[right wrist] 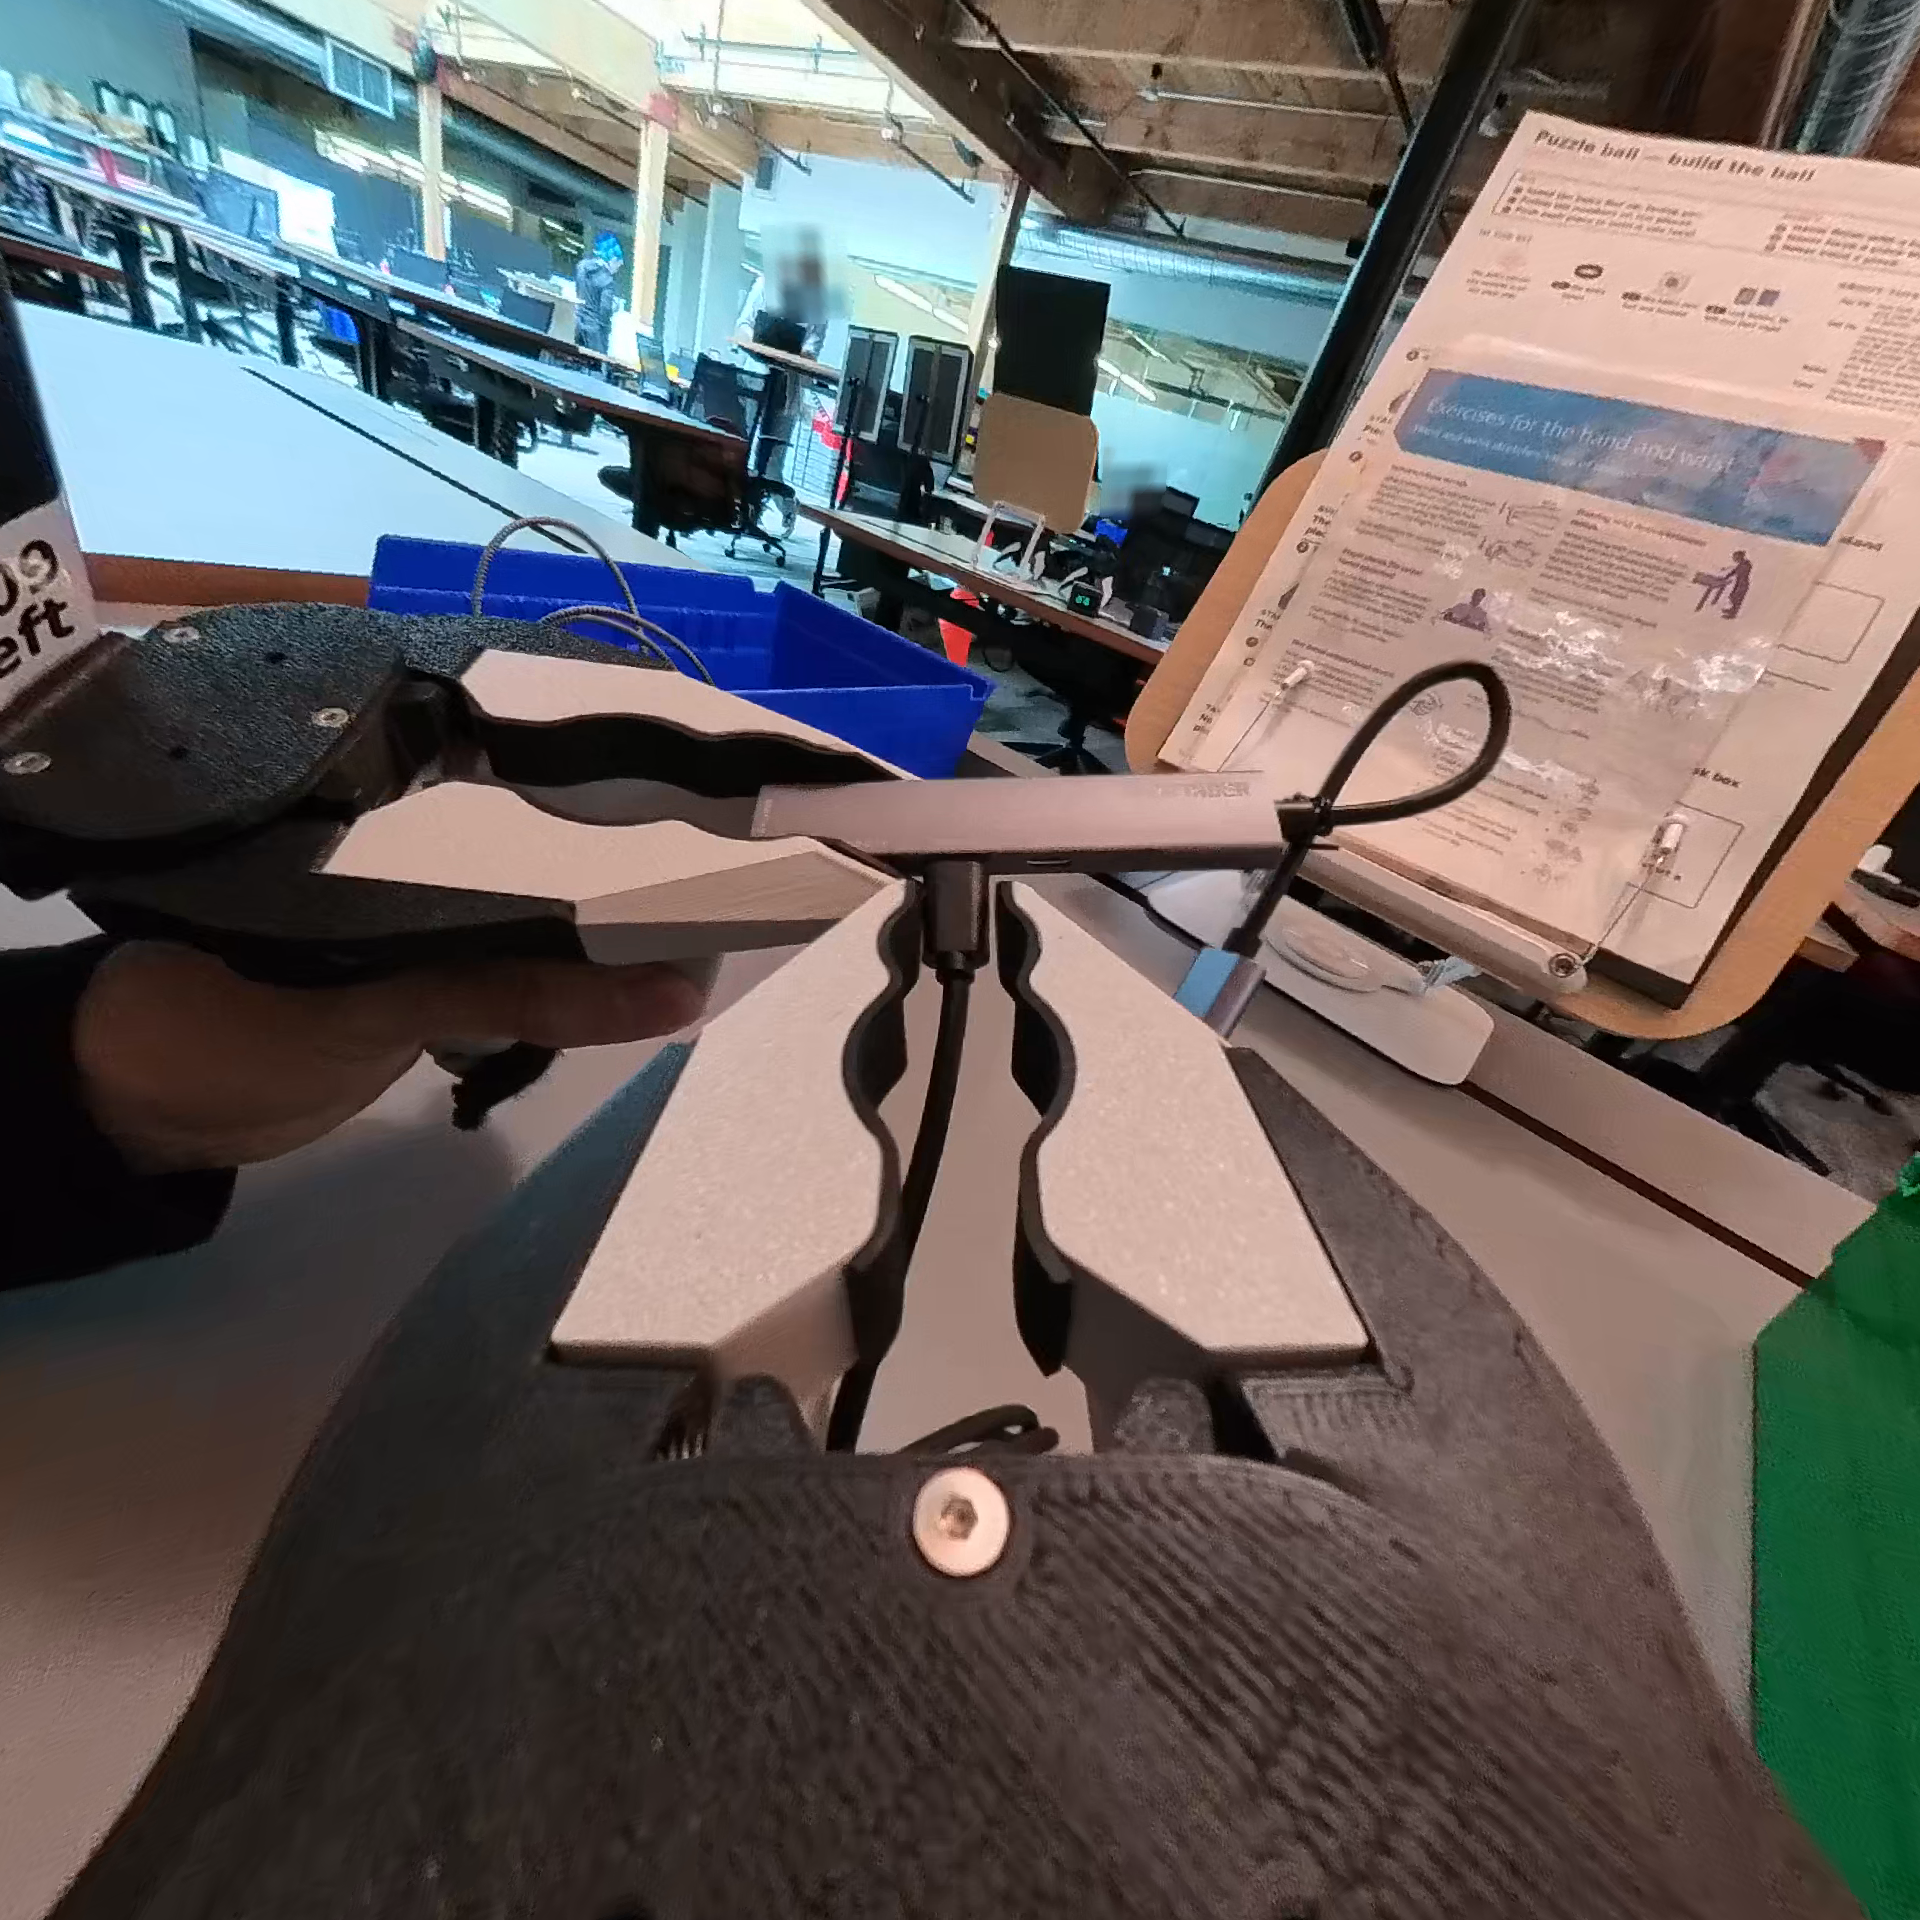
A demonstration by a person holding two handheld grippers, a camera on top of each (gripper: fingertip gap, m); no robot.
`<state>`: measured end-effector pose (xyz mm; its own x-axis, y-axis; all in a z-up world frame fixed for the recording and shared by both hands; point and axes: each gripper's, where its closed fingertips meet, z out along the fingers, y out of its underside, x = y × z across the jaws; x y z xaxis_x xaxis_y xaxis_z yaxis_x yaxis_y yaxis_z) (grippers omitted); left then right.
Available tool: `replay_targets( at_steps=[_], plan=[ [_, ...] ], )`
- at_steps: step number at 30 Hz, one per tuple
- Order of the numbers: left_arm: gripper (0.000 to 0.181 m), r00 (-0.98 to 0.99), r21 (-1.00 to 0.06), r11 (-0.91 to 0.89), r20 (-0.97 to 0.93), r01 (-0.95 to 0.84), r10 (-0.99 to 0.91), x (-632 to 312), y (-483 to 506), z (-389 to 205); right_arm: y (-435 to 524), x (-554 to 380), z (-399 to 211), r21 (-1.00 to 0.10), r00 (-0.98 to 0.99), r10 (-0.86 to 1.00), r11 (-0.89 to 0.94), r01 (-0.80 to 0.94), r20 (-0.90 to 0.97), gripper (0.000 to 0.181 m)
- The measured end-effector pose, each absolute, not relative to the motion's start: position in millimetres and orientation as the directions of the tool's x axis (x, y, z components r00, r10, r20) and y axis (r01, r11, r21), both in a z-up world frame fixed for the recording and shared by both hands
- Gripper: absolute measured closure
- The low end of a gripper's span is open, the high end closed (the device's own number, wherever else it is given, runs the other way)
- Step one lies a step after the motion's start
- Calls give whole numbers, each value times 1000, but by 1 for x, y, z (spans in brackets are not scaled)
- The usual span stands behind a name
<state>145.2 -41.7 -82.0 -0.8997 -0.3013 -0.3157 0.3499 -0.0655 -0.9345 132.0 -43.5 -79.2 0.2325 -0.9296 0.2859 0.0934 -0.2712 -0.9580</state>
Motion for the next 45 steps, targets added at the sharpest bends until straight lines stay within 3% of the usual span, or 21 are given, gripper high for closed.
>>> replay_targets(
  at_steps=[9,16,25,26,28,30,35,38,45],
  plan=[
    [159,-905,-939,-68,-305,338,-295,146,-42,-83,-47,133,-84,-951,207,-928,-301,71,309,162],
    [159,-909,-940,-66,-305,336,-284,146,-42,-84,-44,132,-86,-942,211,-918,-328,70,336,170],
    [159,-850,-934,51,-343,353,-401,157,-47,-94,-58,133,-102,-913,217,-904,-396,-103,368,169],
    [159,-800,-952,36,-277,305,-533,181,-30,-88,-72,129,-109,-872,188,-883,-460,-164,431,169],
    [159,-807,-981,-88,-90,173,-583,218,7,-77,-90,117,-113,-867,180,-885,-459,-193,429,170],
    [159,-809,-968,-139,-93,210,-580,224,27,-62,-98,109,-97,-930,183,-930,-344,-131,318,170],
    [159,-854,-958,-95,-195,272,-483,196,4,-61,-126,96,-46,-912,81,-914,-404,-78,398,170],
    [159,-869,-959,-60,-224,277,-441,188,-9,-71,-167,84,-3,-858,-27,-860,-506,-87,509,170],
    [159,-887,-964,-66,-209,258,-412,186,-13,-74,-301,83,57,-837,-261,-796,-503,-216,546,170]
  ],
)
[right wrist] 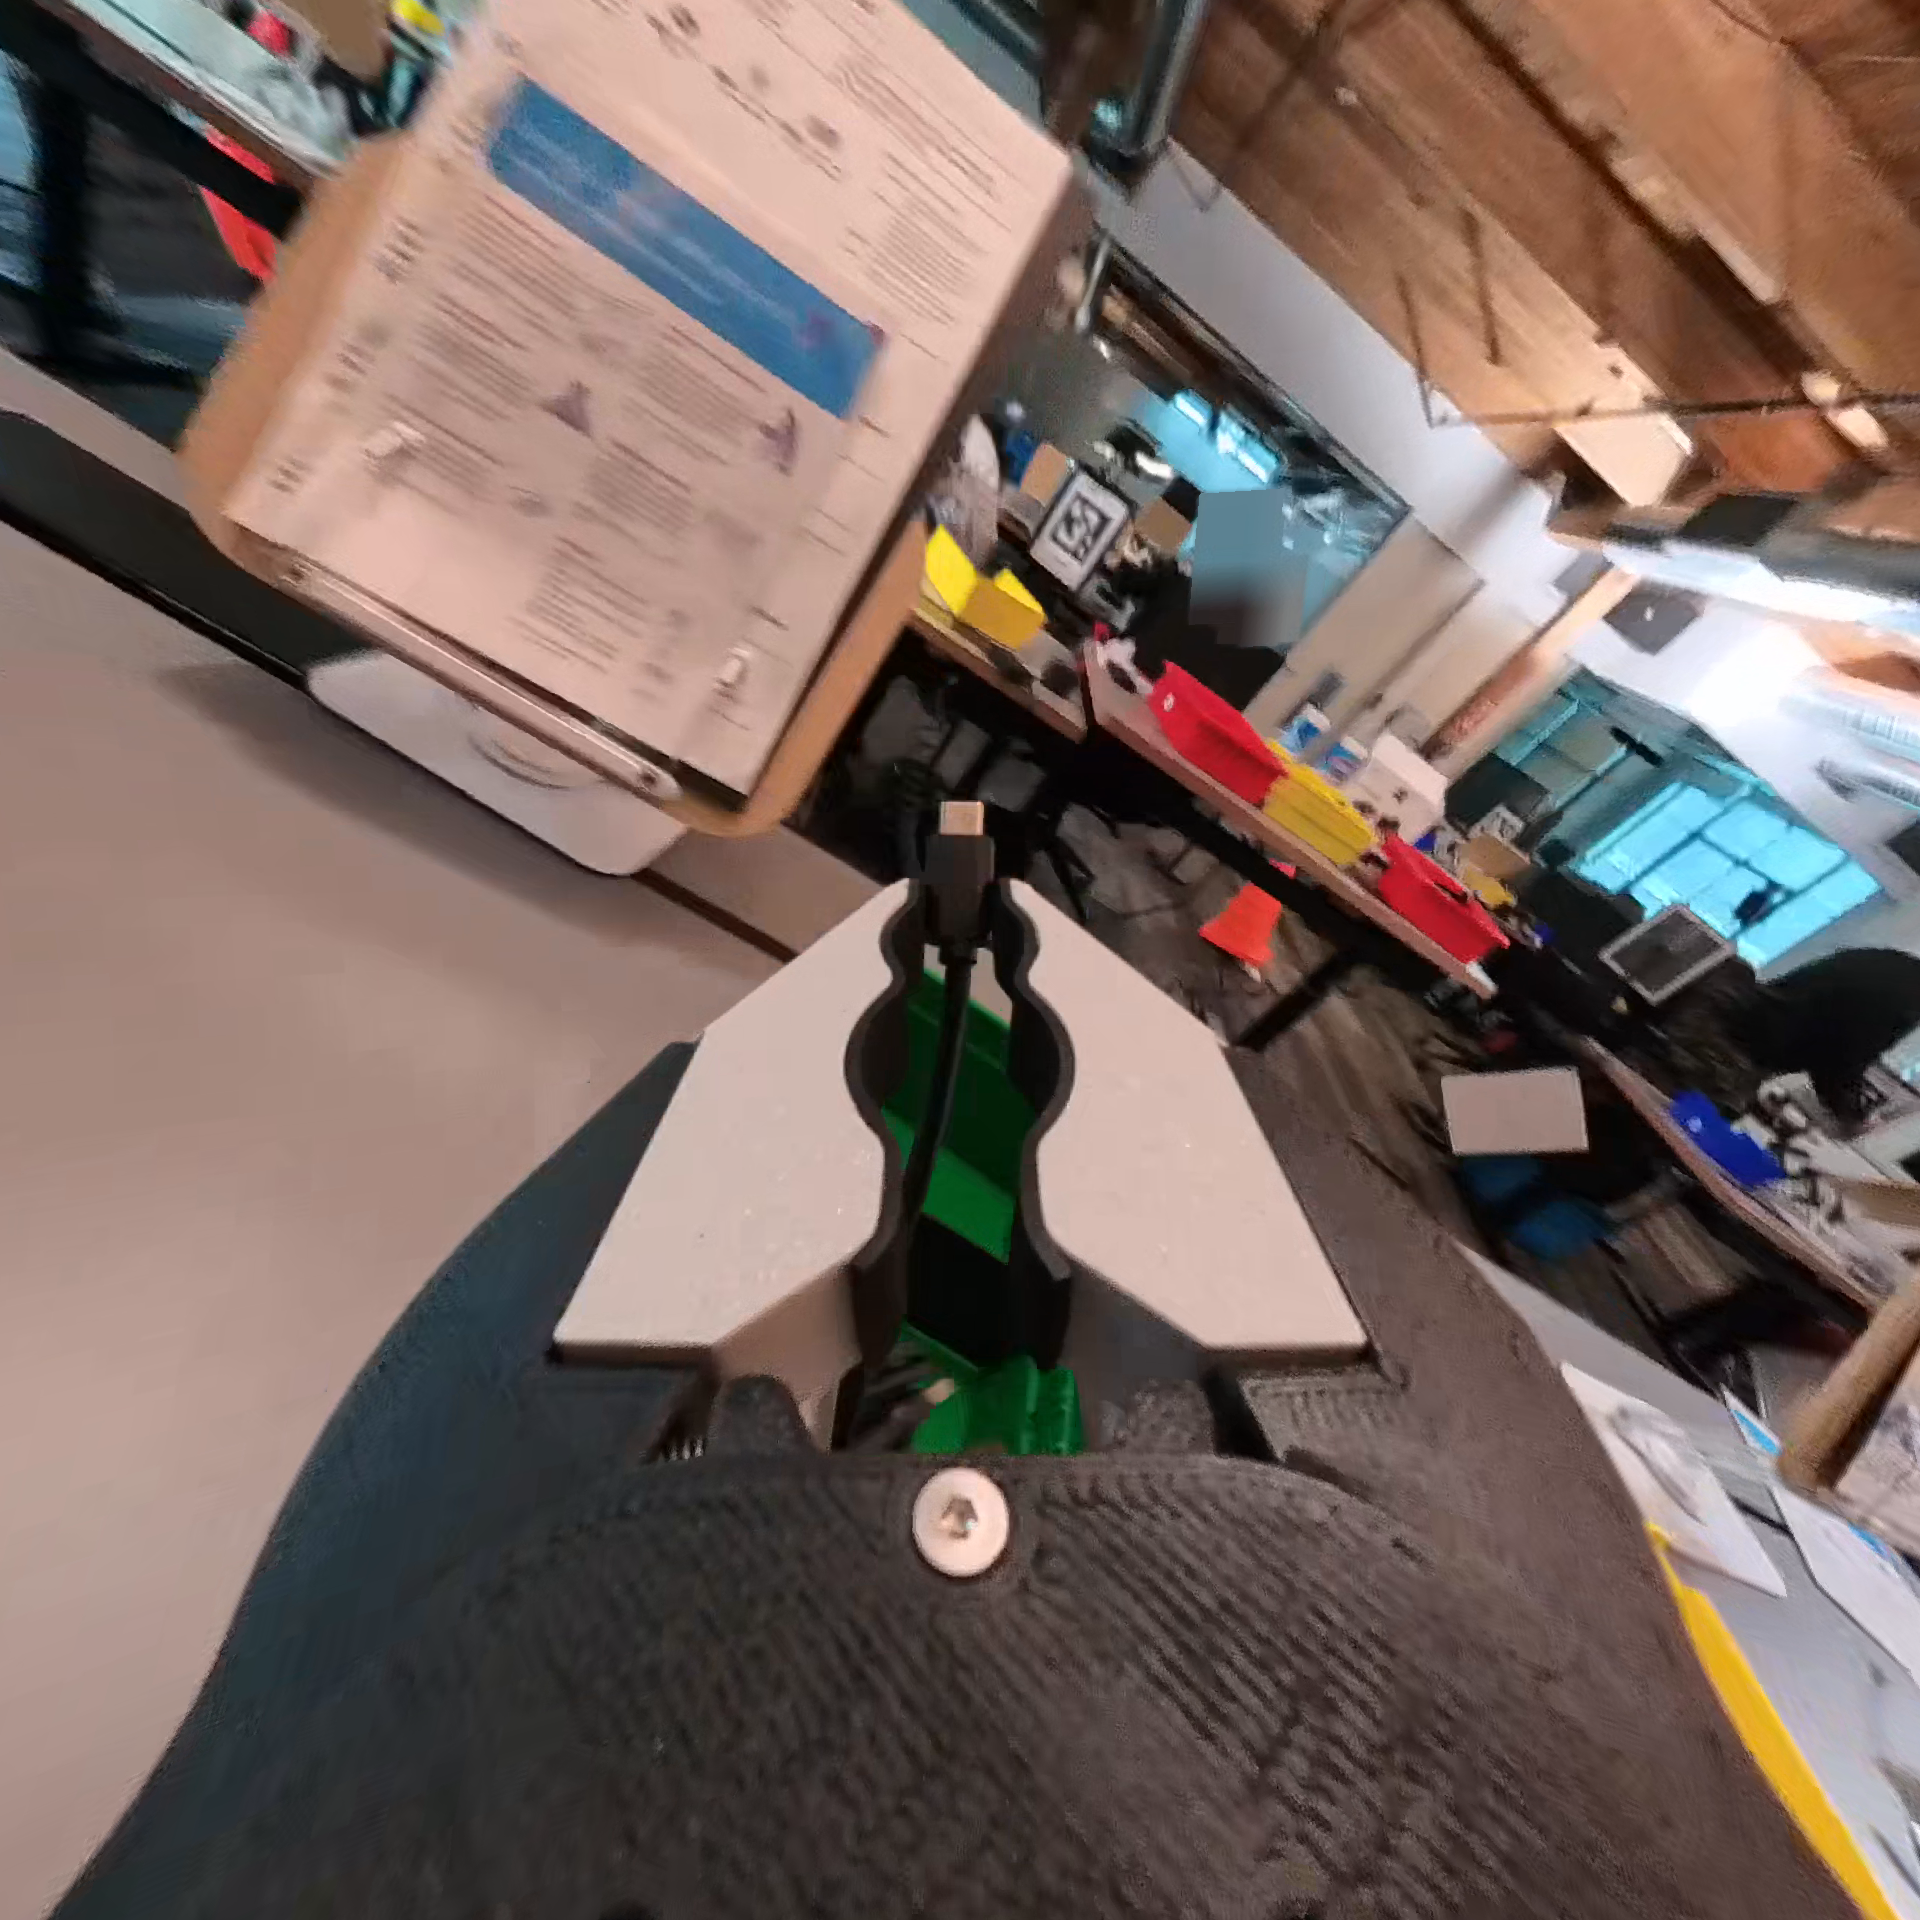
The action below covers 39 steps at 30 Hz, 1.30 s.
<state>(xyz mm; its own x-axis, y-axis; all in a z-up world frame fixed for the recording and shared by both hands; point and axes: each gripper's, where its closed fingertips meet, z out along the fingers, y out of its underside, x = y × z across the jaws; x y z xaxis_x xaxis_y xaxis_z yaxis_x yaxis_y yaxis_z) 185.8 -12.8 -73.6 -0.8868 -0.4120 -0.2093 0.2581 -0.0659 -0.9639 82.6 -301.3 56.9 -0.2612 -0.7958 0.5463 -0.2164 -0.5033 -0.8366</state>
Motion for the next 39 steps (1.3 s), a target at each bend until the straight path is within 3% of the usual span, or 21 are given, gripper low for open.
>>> replay_targets(
  at_steps=[9,13,14,16,18,21,28,29,33,36,37,39],
  plan=[
    [159,-896,-971,-76,-175,225,-409,193,-9,-80,-359,138,-50,-794,-55,-874,-411,-447,483,169],
    [159,-900,-972,-75,-176,223,-400,193,-9,-81,-351,133,-125,-635,137,-885,-420,-649,446,169],
    [159,-900,-972,-75,-174,221,-399,193,-10,-81,-356,128,-135,-576,148,-867,-434,-693,475,162],
    [159,-902,-972,-74,-177,223,-394,192,-11,-81,-368,121,-137,-510,124,-825,-451,-733,552,135],
    [159,-902,-972,-73,-178,224,-392,192,-11,-82,-362,121,-125,-567,93,-839,-440,-696,537,125],
    [159,-908,-974,-78,-167,212,-385,192,-12,-82,-358,116,-106,-629,48,-869,-394,-670,493,125],
    [159,-911,-974,-76,-170,213,-377,190,-14,-83,-340,100,-139,-523,213,-853,-470,-711,476,126],
    [159,-911,-974,-74,-171,214,-375,189,-14,-83,-335,102,-143,-534,227,-849,-486,-692,477,130],
    [159,-914,-974,-72,-172,213,-366,188,-15,-84,-351,107,-155,-518,149,-830,-464,-719,537,177],
    [159,-912,-974,-67,-177,216,-370,188,-15,-85,-365,106,-152,-527,79,-834,-415,-741,546,178],
    [159,-913,-974,-72,-172,213,-371,189,-14,-85,-374,100,-151,-481,67,-814,-406,-777,578,179],
    [159,-915,-976,-77,-163,205,-368,190,-14,-85,-392,88,-149,-291,147,-700,-466,-836,699,179]
  ],
)
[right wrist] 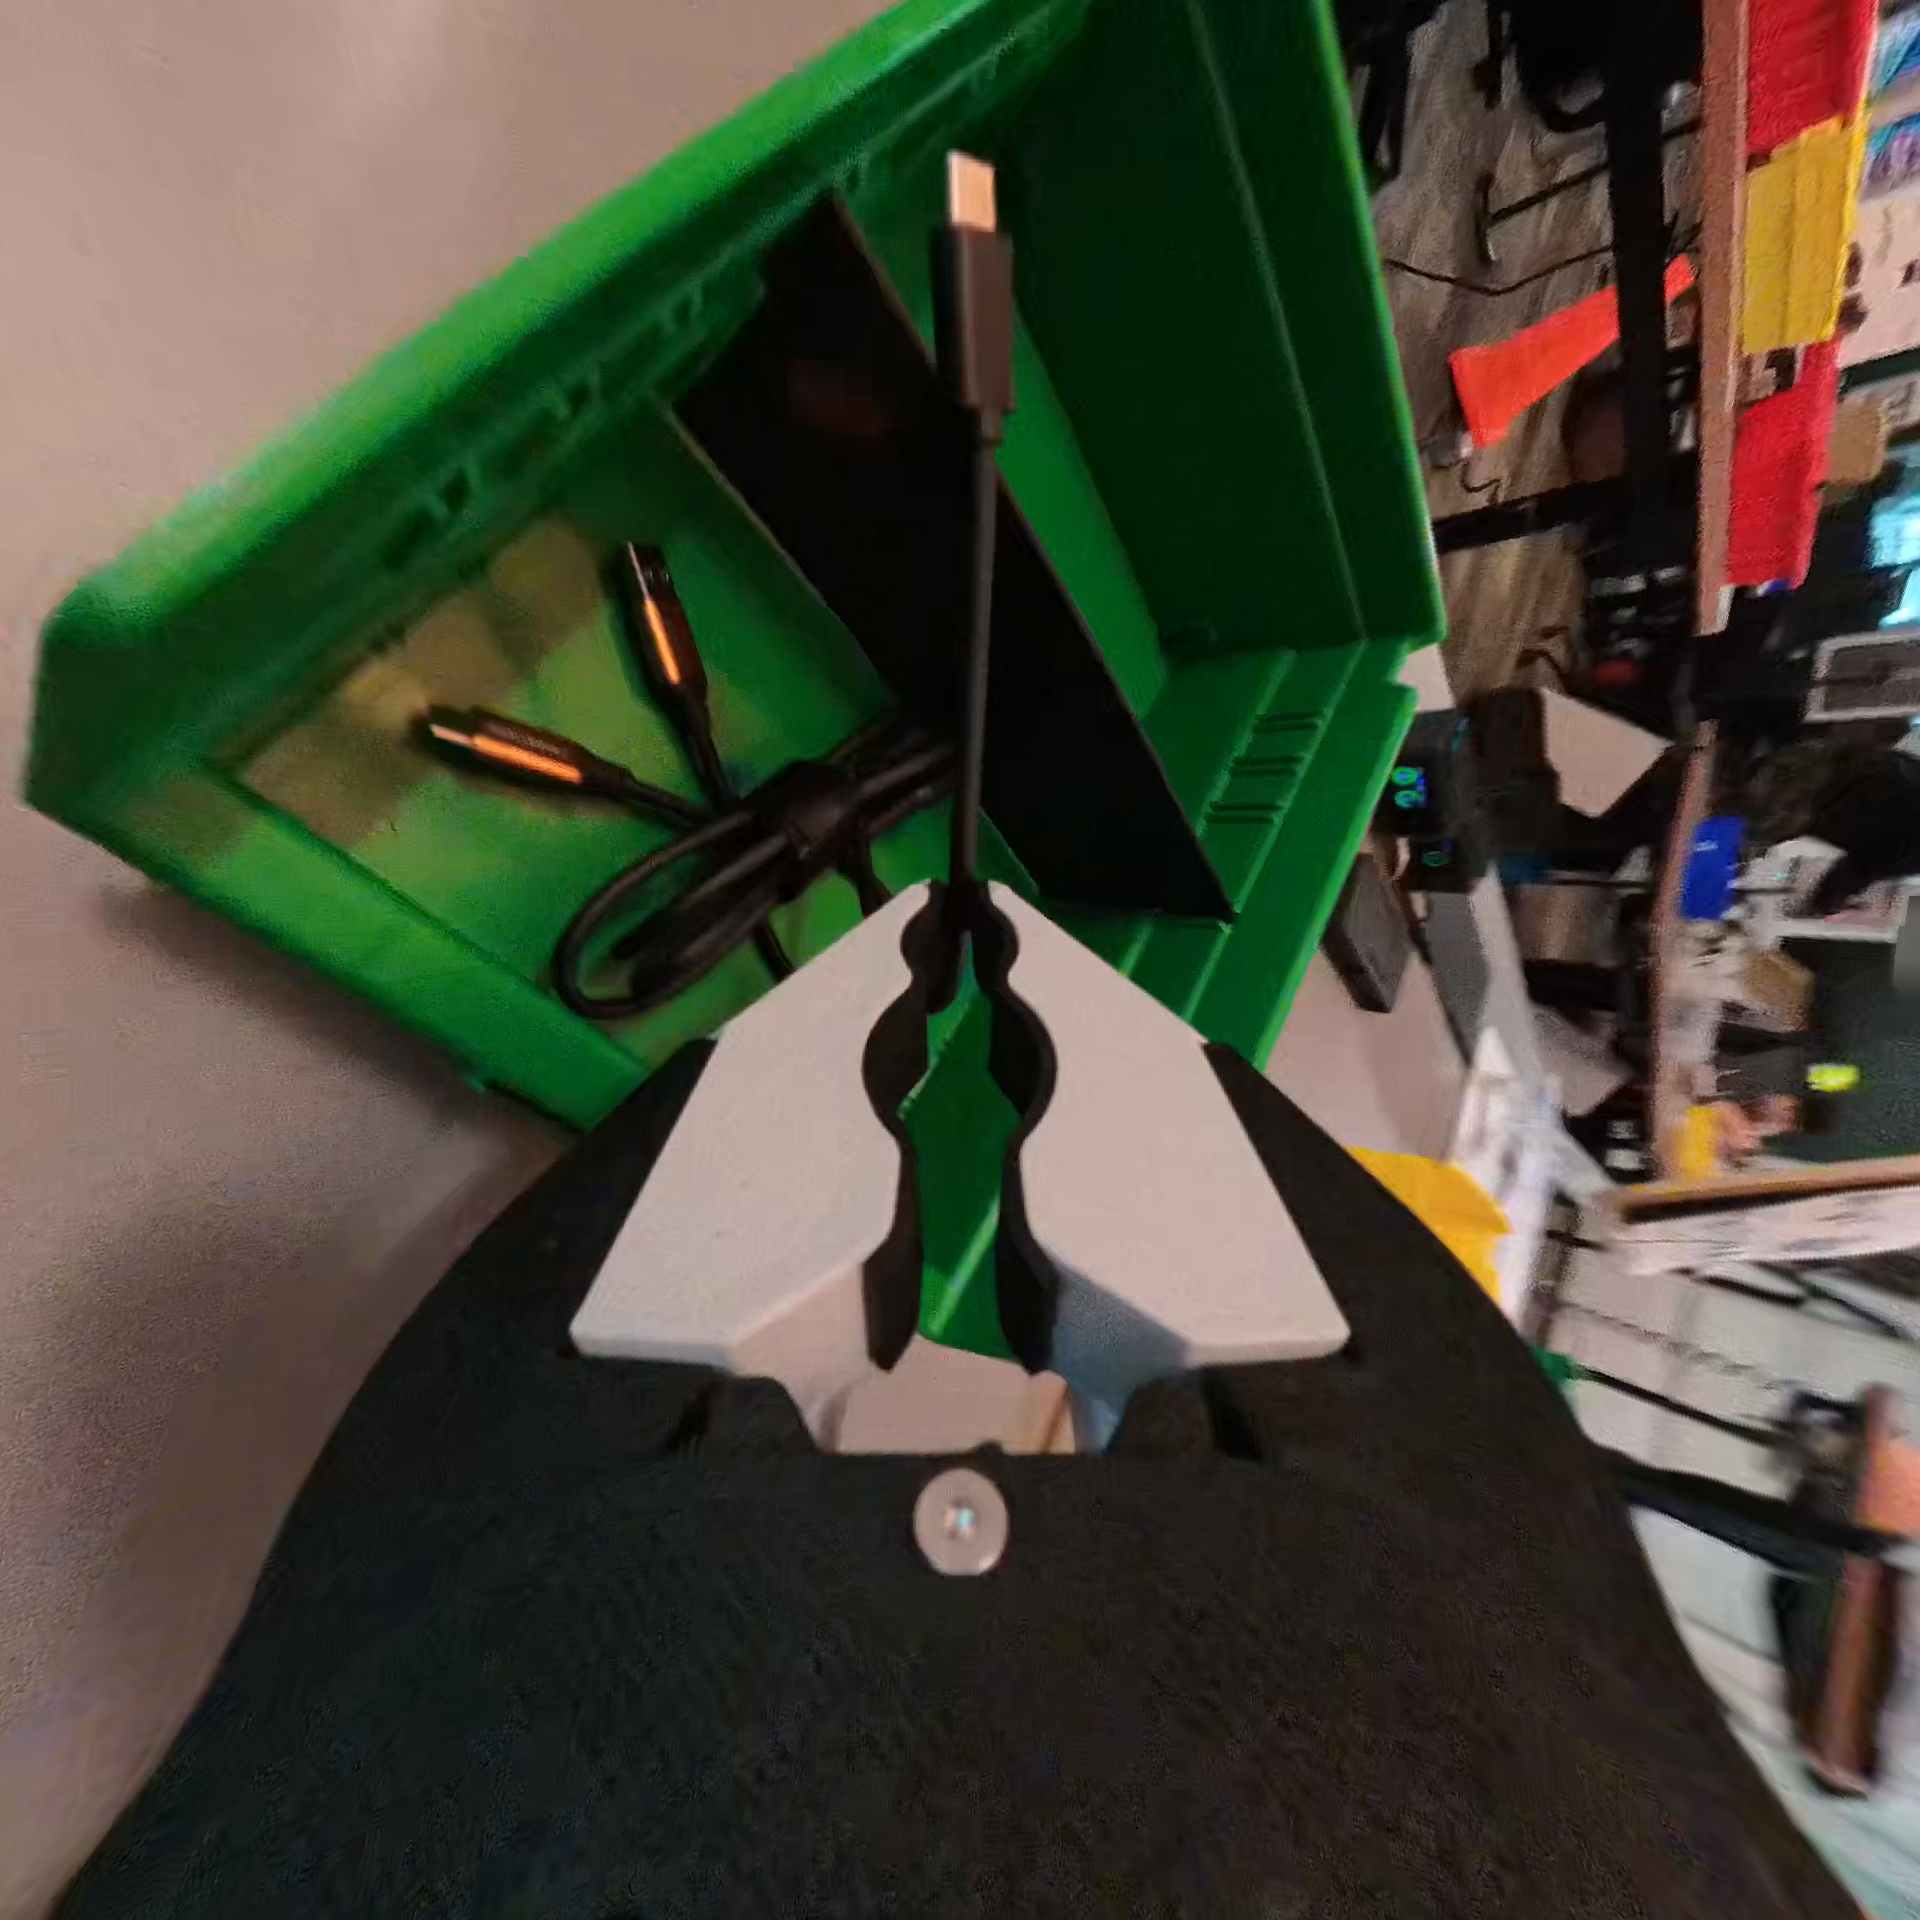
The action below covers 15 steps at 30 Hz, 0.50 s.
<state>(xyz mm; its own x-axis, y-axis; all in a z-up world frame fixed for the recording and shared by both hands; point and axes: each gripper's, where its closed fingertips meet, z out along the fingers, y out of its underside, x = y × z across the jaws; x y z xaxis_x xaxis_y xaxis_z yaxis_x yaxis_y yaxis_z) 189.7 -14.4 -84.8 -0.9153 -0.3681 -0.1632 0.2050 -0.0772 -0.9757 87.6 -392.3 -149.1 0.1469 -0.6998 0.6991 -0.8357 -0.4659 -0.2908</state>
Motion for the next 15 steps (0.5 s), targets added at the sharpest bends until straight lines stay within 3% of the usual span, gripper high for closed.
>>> replay_targets(
  at_steps=[3,6,8,11,15],
  plan=[
    [159,-917,-976,-78,-162,203,-365,189,-15,-85,-387,79,-164,-38,380,-573,-585,-810,726,178],
    [159,-916,-975,-75,-167,208,-364,188,-16,-85,-390,78,-162,80,433,-479,-596,-799,764,177],
    [159,-917,-976,-75,-165,206,-364,188,-16,-85,-385,84,-161,24,401,-494,-606,-795,771,171],
    [159,-917,-976,-79,-160,202,-365,189,-15,-86,-374,92,-149,-180,275,-614,-575,-798,740,136],
    [159,-923,-978,-84,-148,189,-355,189,-15,-86,-350,98,-123,-465,170,-781,-515,-720,602,129]
  ],
)
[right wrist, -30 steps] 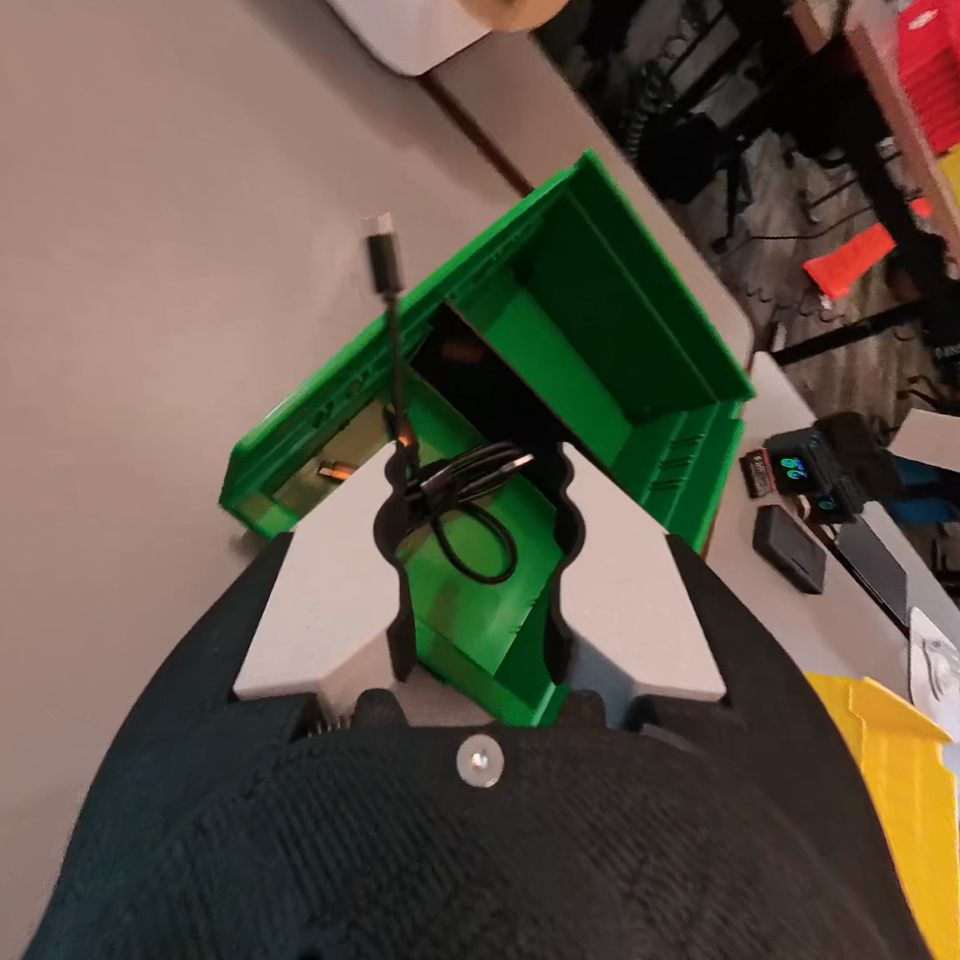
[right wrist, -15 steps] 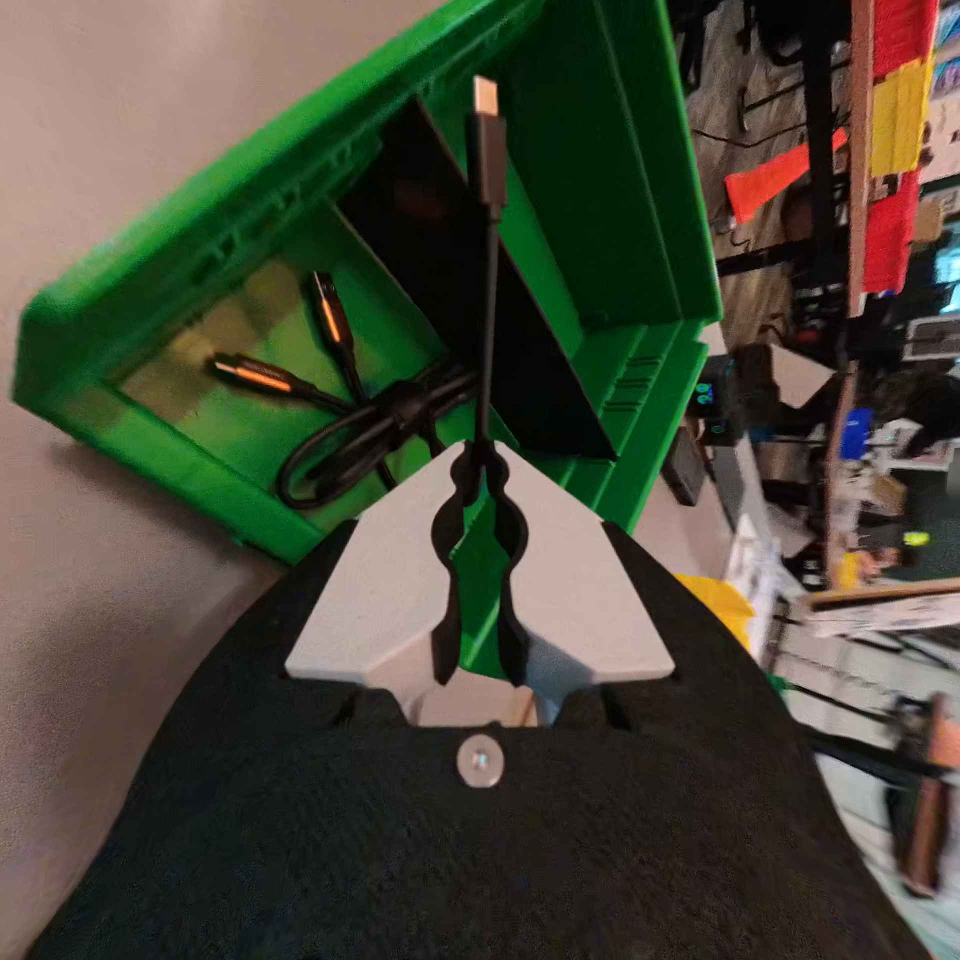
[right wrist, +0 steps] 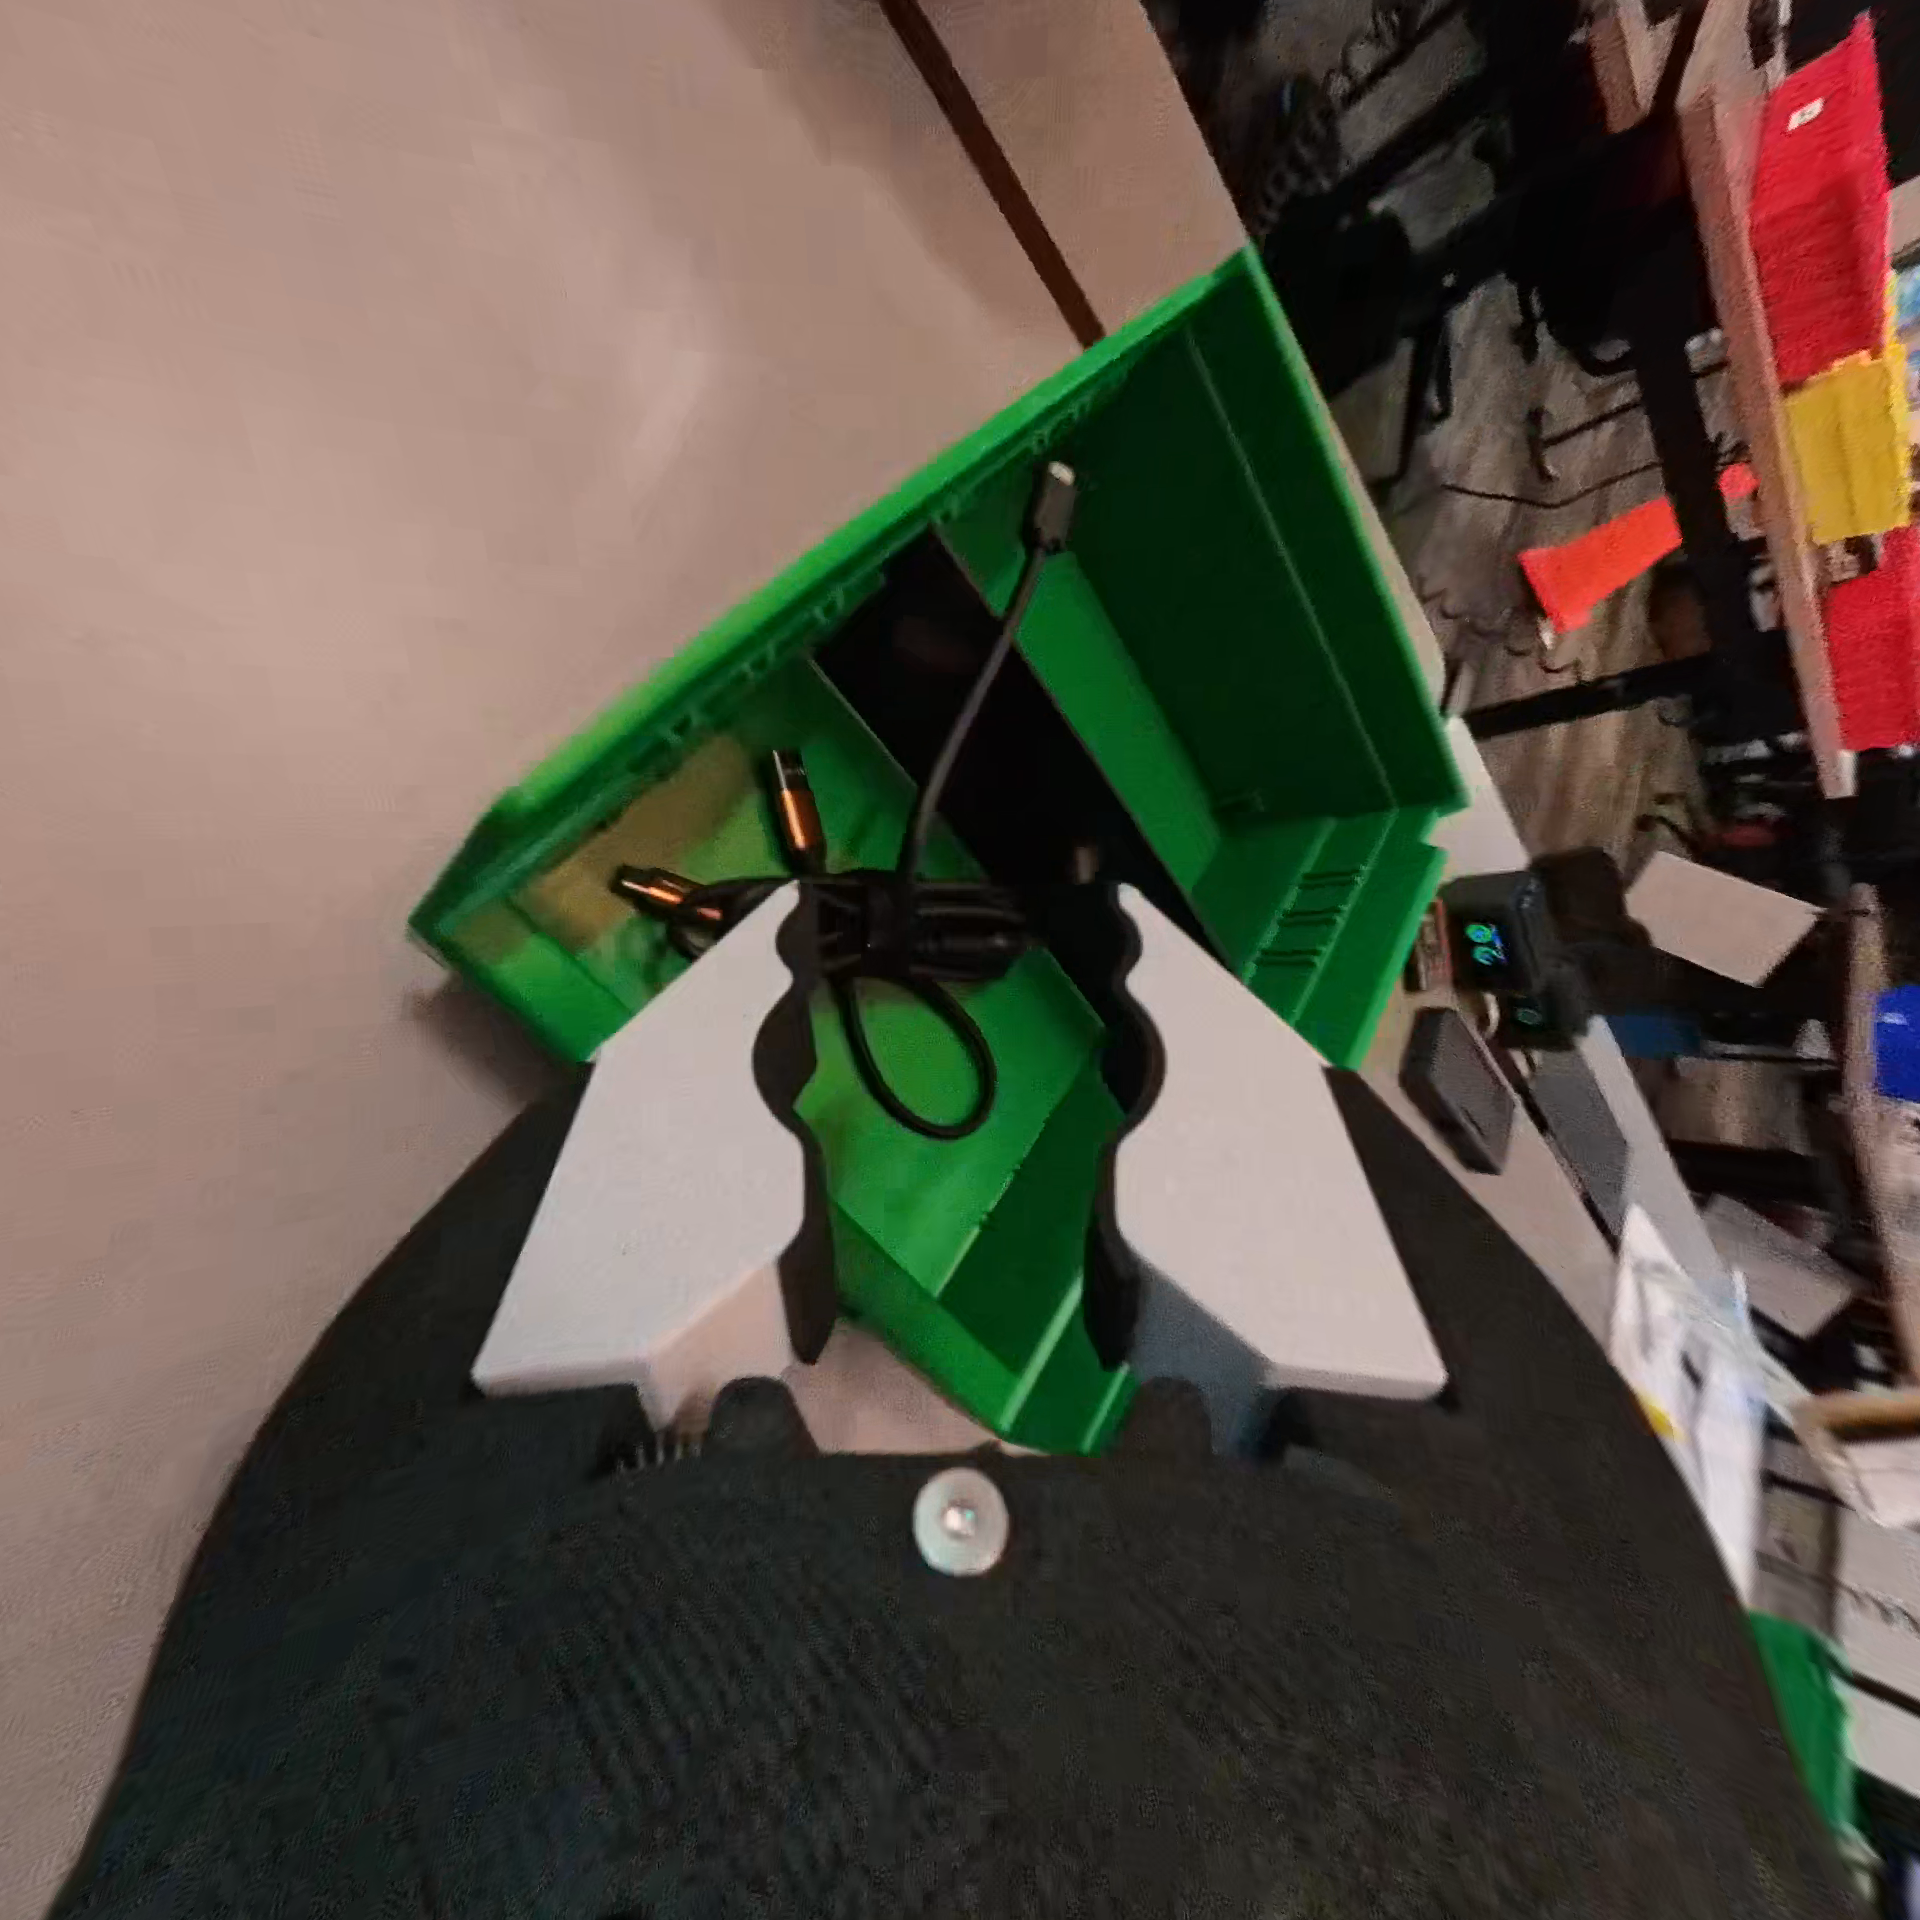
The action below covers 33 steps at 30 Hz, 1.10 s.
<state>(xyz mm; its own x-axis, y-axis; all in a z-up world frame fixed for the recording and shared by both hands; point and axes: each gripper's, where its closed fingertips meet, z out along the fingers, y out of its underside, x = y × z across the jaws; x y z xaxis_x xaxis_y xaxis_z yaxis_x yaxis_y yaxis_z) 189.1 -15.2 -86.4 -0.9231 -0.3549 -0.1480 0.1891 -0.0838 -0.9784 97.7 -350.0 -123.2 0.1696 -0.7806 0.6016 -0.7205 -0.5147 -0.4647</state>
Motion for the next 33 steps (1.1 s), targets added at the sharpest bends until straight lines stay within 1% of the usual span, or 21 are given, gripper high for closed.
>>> replay_targets(
  at_steps=[1,2,4,6,9,11,13,14,15,16,18,21,22,23,26,30,31,32,33],
  plan=[
    [159,-924,-978,-84,-148,189,-351,189,-16,-86,-345,98,-120,-493,173,-794,-515,-702,583,129],
    [159,-925,-979,-82,-149,189,-349,188,-16,-87,-344,99,-119,-496,171,-791,-519,-696,588,131],
    [159,-926,-978,-81,-151,190,-345,187,-17,-87,-350,94,-132,-421,206,-770,-528,-738,604,129],
    [159,-927,-978,-81,-154,192,-341,186,-18,-87,-354,92,-141,-388,199,-760,-516,-764,619,128],
    [159,-928,-978,-80,-154,192,-340,186,-17,-87,-346,103,-143,-435,177,-752,-537,-723,635,128],
    [159,-931,-979,-86,-145,184,-335,186,-18,-87,-349,109,-149,-428,163,-734,-544,-722,659,131],
    [159,-933,-979,-90,-142,181,-331,185,-18,-87,-365,113,-156,-394,126,-699,-532,-750,703,150],
    [159,-932,-979,-87,-145,183,-332,185,-18,-88,-370,114,-161,-382,131,-697,-529,-758,705,175],
    [159,-931,-979,-84,-148,185,-333,185,-18,-88,-369,115,-165,-380,154,-707,-536,-754,691,176],
    [159,-930,-979,-83,-150,188,-336,185,-17,-88,-371,115,-165,-353,185,-691,-558,-751,699,177],
    [159,-929,-979,-84,-147,185,-339,187,-16,-88,-384,110,-154,-213,270,-576,-634,-744,771,177],
    [159,-934,-981,-98,-126,167,-333,189,-15,-88,-409,94,-126,76,429,-371,-678,-731,824,178],
    [160,-935,-981,-101,-124,166,-332,188,-16,-87,-412,90,-117,147,481,-315,-694,-705,818,178],
    [159,-935,-981,-100,-127,169,-331,188,-16,-87,-411,86,-114,181,525,-297,-713,-678,798,178],
    [160,-935,-980,-94,-136,176,-328,186,-18,-87,-406,80,-114,159,540,-316,-736,-659,780,179],
    [159,-935,-980,-93,-137,176,-327,186,-17,-88,-401,65,-153,170,598,-370,-735,-656,711,176],
    [159,-934,-980,-93,-137,176,-329,186,-17,-88,-403,64,-157,171,592,-363,-734,-657,719,176],
    [159,-934,-980,-93,-136,175,-331,186,-16,-88,-402,66,-156,138,566,-360,-743,-654,742,176],
    [159,-934,-980,-94,-133,173,-332,187,-16,-88,-400,69,-152,63,507,-385,-746,-662,771,177]
  ],
)
